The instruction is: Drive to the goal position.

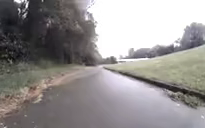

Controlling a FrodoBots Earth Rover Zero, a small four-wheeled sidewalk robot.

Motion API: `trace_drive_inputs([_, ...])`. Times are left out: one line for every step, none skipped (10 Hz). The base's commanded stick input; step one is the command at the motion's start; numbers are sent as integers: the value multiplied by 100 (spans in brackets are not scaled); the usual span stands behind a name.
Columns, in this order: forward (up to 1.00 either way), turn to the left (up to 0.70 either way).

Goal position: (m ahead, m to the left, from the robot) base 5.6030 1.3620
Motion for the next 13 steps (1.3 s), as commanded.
trace_drive_inputs([100,-4])
trace_drive_inputs([100,1])
trace_drive_inputs([100,7])
trace_drive_inputs([100,13])
trace_drive_inputs([100,19])
trace_drive_inputs([100,20])
trace_drive_inputs([100,14])
trace_drive_inputs([100,10])
trace_drive_inputs([100,17])
trace_drive_inputs([100,24])
trace_drive_inputs([100,21])
trace_drive_inputs([100,16])
trace_drive_inputs([100,11])
